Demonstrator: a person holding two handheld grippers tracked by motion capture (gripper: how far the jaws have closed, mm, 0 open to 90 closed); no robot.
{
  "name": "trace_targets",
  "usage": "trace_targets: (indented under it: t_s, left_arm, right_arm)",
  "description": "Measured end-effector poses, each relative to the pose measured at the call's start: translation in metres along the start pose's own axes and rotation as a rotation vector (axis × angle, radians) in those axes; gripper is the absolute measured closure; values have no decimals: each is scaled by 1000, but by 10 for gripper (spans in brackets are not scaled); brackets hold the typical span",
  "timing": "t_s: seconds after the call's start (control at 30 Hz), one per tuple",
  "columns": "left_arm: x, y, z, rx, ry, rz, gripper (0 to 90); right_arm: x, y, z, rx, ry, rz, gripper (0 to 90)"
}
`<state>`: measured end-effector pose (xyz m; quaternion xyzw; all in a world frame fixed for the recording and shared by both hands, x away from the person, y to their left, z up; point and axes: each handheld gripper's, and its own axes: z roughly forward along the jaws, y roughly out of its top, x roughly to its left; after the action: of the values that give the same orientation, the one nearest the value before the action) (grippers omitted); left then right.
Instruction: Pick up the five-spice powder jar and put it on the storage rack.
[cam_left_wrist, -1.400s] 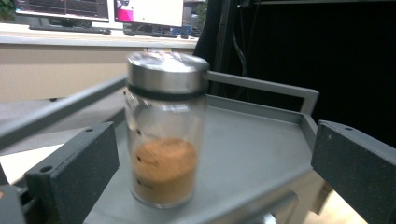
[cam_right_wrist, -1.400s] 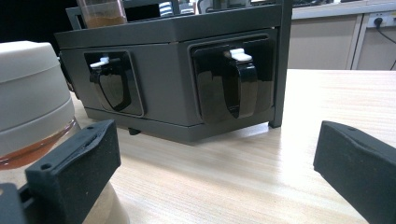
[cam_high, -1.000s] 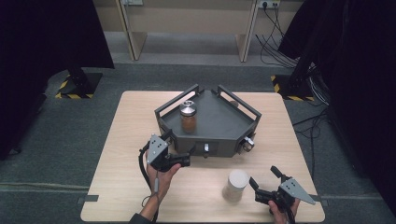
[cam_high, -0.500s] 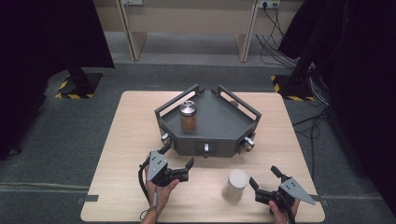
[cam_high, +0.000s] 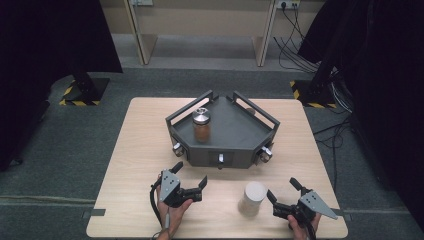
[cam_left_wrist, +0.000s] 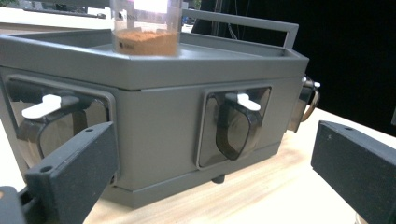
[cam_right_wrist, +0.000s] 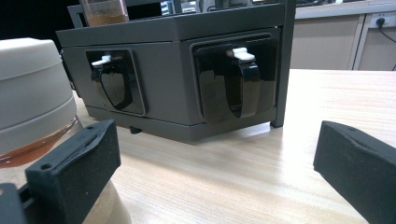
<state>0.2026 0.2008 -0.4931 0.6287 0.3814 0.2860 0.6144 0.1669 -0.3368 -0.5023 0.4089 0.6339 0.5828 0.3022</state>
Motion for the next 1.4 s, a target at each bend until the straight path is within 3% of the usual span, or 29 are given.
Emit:
trace_targets:
  t_s: [0.2, 0.4, 0.57, 0.7, 1.4]
  left_arm:
    - [-3, -9, -6, 8, 15, 9, 10]
    - [-3, -15, -9, 48, 19, 0, 6]
    - [-6, -19, -11, 44, 23, 7, 6]
    - [-9, -18, -11, 59, 24, 30, 6]
    - [-8, -17, -9, 75, 16, 27, 2]
  right_arm:
    - [0, 0, -1, -4, 0, 2, 8]
    - [1, 1, 0, -2, 2, -1, 8]
    - [1, 0, 0, -6, 3, -1, 8]
    - [0, 1, -1, -10, 6, -2, 8]
    - [0, 0, 0, -11, 10, -1, 8]
